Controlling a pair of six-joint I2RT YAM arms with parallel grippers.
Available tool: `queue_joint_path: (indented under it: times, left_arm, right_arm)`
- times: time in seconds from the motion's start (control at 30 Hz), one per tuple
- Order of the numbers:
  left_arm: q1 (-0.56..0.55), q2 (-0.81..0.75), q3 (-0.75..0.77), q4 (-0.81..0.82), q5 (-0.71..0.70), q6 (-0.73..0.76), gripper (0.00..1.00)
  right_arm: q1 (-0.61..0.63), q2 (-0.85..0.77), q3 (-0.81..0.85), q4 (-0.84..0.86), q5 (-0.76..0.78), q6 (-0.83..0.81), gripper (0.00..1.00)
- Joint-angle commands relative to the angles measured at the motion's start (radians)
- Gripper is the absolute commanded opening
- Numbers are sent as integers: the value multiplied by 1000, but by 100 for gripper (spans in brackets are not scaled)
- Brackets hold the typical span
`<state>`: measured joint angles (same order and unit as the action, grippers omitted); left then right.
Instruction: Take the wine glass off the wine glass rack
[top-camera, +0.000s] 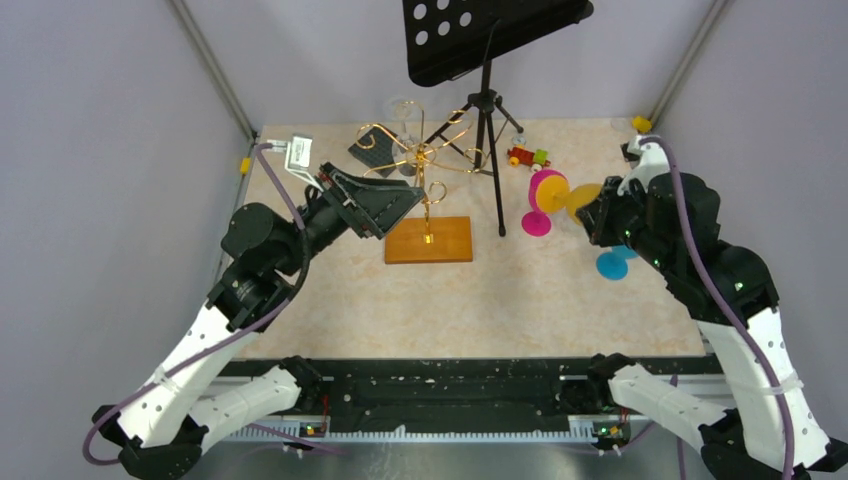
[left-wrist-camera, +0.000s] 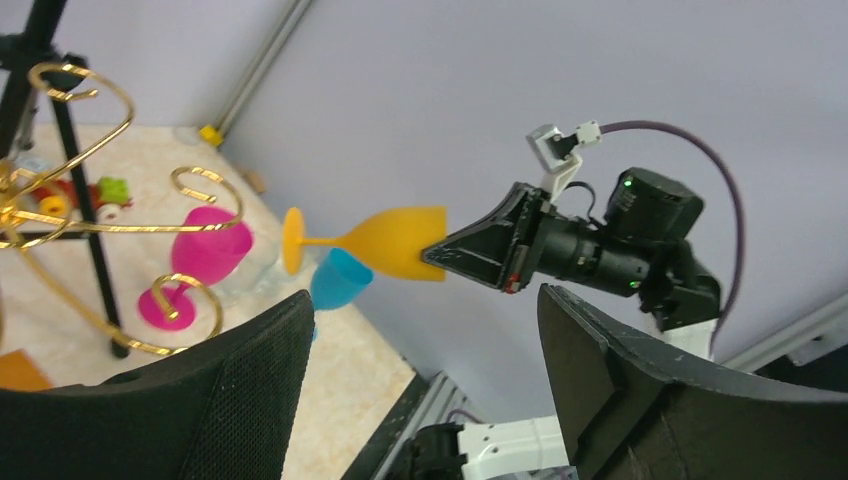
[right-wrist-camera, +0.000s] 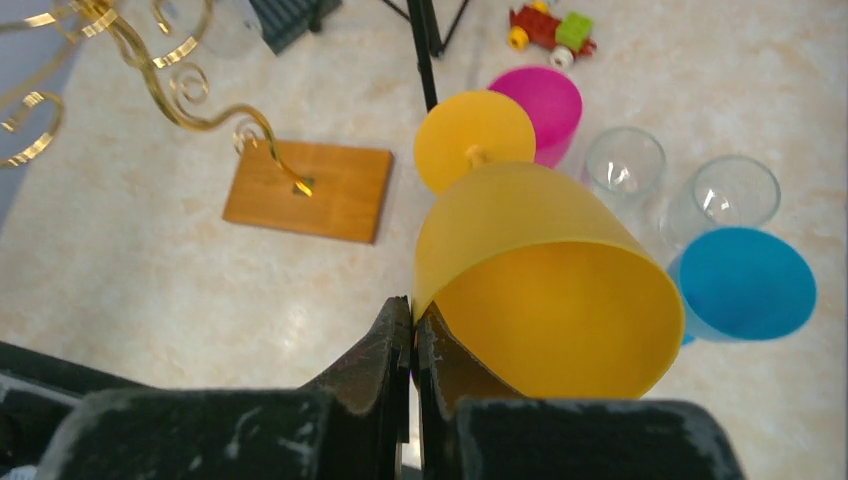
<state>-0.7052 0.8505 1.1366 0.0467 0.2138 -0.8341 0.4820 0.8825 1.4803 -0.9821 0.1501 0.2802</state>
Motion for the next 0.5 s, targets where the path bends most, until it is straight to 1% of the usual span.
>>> queue_joint_path:
  times: [0.0,0.07,0.13,0.3,0.47]
  left_arm:
    - [3,-28,32,-109,-31,130,86]
    - [4,-38,29,-107,-27,160,86]
    - [4,-43,30,-115,-32,182,86]
    - [4,-48,49,-164,-65,213,85]
    - [3,-52,60,-205,-90,233,85]
  right_arm:
    - [3,-9,-54,-80,62,-51,0]
    - [3,22,-94,-101,109,-48,0]
    - [3,61,-121,-112,123,-47,0]
    - [3,115,-177,-91,125,-40,0]
    - [1,158,-223,-91,86,-62,0]
